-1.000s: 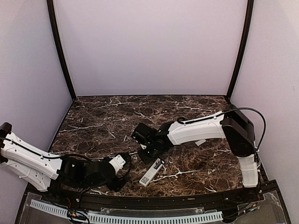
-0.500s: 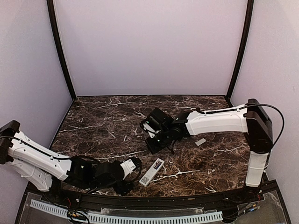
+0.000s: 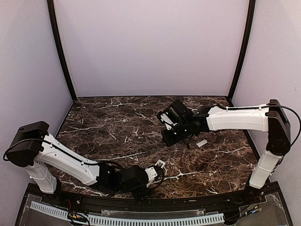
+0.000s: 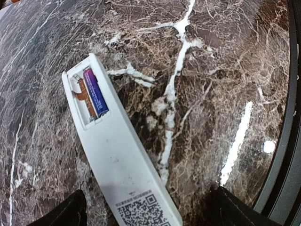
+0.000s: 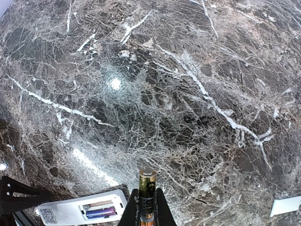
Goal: Load the batteries into the remote control
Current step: Pick up the remote control without the battery cover from the center of the board.
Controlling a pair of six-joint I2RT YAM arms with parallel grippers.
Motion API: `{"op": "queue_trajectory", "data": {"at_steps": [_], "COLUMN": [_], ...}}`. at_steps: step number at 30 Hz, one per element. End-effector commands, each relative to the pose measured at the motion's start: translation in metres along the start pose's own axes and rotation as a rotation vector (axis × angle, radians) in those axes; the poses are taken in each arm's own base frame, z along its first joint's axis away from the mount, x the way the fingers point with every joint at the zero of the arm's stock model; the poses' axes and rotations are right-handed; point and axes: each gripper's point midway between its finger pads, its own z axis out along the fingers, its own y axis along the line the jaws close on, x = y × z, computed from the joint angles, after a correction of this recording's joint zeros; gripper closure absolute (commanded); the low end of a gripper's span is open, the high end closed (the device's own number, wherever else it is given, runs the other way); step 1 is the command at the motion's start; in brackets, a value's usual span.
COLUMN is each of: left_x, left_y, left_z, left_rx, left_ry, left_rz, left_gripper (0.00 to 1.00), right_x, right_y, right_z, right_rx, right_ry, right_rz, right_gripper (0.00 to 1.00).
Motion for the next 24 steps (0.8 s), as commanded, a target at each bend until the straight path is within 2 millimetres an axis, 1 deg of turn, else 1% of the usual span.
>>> {"op": "queue_trajectory", "data": {"at_steps": [1,3,5,7,8,9,10,13,14,16,17,18,19,20,21,22,23,24], "left_x": [0.001,0.001,0.002,0.004,0.002,0.004,0.003,0.007,0.009,0.013,0.013,0.015,0.015,0.02,0.021,0.022,0.021,0.02], "left_y": [0.008,0.015,0.017,0.016,0.014,0.011,0.01,0.008,0.008,0.007,0.006,0.006,0.005,0.006,0.006,0.007,0.009,0.011], "left_z": [0.007,0.009,0.01,0.012,0.013,0.015,0.016,0.02,0.02,0.019,0.018,0.018,0.017,0.015,0.015,0.013,0.013,0.012], "left_rx": [-0.011,-0.009,0.004,0.023,0.032,0.045,0.048,0.052,0.052,0.06,0.066,0.07,0.075,0.075,0.076,0.072,0.061,0.052], "left_ry": [0.038,0.045,0.05,0.057,0.059,0.07,0.074,0.099,0.104,0.116,0.117,0.12,0.121,0.139,0.142,0.143,0.141,0.137], "left_rz": [0.009,-0.022,-0.038,-0.038,-0.031,-0.022,-0.018,-0.005,-0.003,0.005,0.007,0.008,0.008,0.014,0.017,0.017,0.022,0.026], "left_gripper": [0.08,0.09,0.11,0.18,0.2,0.24,0.26,0.34,0.36,0.42,0.47,0.5,0.57,0.59,0.67,0.71,0.79,0.83], "right_x": [0.001,0.004,0.006,0.009,0.009,0.01,0.01,0.01,0.011,0.012,0.013,0.014,0.015,0.015,0.016,0.016,0.017,0.017], "right_y": [-0.008,-0.011,-0.014,-0.017,-0.019,-0.021,-0.022,-0.025,-0.026,-0.028,-0.029,-0.03,-0.031,-0.032,-0.032,-0.032,-0.033,-0.034], "right_z": [-0.013,-0.015,-0.016,-0.017,-0.018,-0.019,-0.02,-0.024,-0.026,-0.028,-0.029,-0.031,-0.032,-0.034,-0.035,-0.038,-0.04,-0.043], "right_rx": [0.02,0.025,0.035,0.042,0.046,0.05,0.054,0.063,0.066,0.067,0.069,0.07,0.068,0.065,0.06,0.06,0.059,0.06], "right_ry": [-0.03,-0.031,-0.035,-0.035,-0.037,-0.036,-0.037,-0.046,-0.048,-0.054,-0.056,-0.059,-0.061,-0.065,-0.067,-0.071,-0.075,-0.08], "right_rz": [-0.012,-0.009,-0.008,-0.007,-0.006,-0.005,-0.005,-0.006,-0.007,-0.006,-0.006,-0.006,-0.009,-0.013,-0.015,-0.019,-0.02,-0.02], "right_gripper": [1.0,1.0,1.0,1.0,1.0,1.0,1.0,1.0,1.0,1.0,1.0,1.0,1.0,1.0,1.0,1.0,1.0,1.0]}}
